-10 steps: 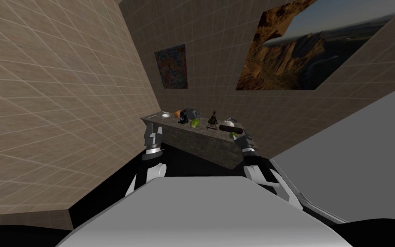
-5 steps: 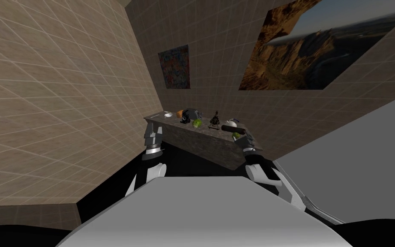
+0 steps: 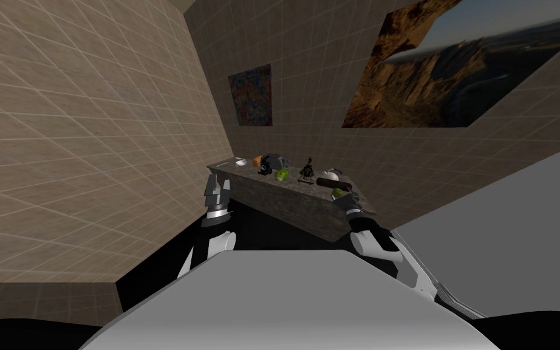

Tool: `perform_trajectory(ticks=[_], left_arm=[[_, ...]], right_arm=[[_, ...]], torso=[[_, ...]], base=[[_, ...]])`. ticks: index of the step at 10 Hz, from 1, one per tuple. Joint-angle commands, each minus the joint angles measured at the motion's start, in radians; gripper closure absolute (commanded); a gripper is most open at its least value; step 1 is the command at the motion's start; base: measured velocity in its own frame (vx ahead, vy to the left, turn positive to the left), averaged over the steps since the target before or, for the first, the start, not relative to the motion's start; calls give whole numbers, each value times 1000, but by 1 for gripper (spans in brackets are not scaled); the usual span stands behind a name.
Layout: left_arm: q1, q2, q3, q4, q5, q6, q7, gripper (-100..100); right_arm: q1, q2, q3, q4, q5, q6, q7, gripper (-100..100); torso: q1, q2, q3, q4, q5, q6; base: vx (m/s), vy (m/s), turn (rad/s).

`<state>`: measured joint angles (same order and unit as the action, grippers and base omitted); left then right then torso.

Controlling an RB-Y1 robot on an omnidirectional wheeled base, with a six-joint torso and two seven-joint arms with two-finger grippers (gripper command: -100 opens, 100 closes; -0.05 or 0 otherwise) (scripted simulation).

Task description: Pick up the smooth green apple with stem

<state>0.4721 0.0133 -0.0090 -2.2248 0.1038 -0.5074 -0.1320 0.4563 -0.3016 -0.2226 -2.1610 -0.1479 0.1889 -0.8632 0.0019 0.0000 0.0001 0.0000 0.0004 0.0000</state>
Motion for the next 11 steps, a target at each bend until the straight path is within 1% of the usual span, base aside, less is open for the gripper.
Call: perform_trajectory(ticks=[1,2,3,4,5,6,7,8,9,10,11], left_arm=[[0,0,0,0,0,0,0,0],[0,0,0,0,0,0,0,0],[0,0,0,0,0,0,0,0],[0,0,0,0,0,0,0,0],[0,0,0,0,0,0,0,0],[0,0,0,0,0,0,0,0],[0,0,0,0,0,0,0,0],[0,0,0,0,0,0,0,0],[0,0,0,0,0,0,0,0],[0,0,0,0,0,0,0,0],[0,0,0,0,0,0,0,0]], right_arm=[[-7,-7,-6,6,-11,46,-50,-100],[-7,-7,-6,6,-11,46,-70,-100],[-18,-25,-22,18,-38,93,-103,-100],[-18,-25,-22,18,-38,114,-131,-100],[-18,-25,-22,18,-38,114,-153,-100],[-29,-43,-37,31,-66,157,-185,-100],[-29,-43,-37,31,-66,179,-212,-100],[-29,-43,-37,31,-66,182,-236,-100],[-41,-62,-53,46,-94,222,-267,-100],[-41,-62,-53,46,-94,246,-296,-100],[-41,-62,-53,46,-94,251,-320,-100]], torso=[[0,0,0,0,0,0],[0,0,0,0,0,0],[0,0,0,0,0,0],[1,-1,0,0,0,0],[1,0,0,0,0,0],[0,0,0,0,0,0],[0,-1,0,0,0,0],[1,-1,-1,0,0,0],[0,-1,0,0,0,0],[0,-1,0,0,0,0],[1,-1,-1,0,0,0]], base=[[1,44,27],[3,28,-16],[10,48,50],[6,51,32],[4,25,-3],[17,41,45],[19,49,26],[8,25,-5],[12,45,45],[17,45,16],[13,23,-8]])
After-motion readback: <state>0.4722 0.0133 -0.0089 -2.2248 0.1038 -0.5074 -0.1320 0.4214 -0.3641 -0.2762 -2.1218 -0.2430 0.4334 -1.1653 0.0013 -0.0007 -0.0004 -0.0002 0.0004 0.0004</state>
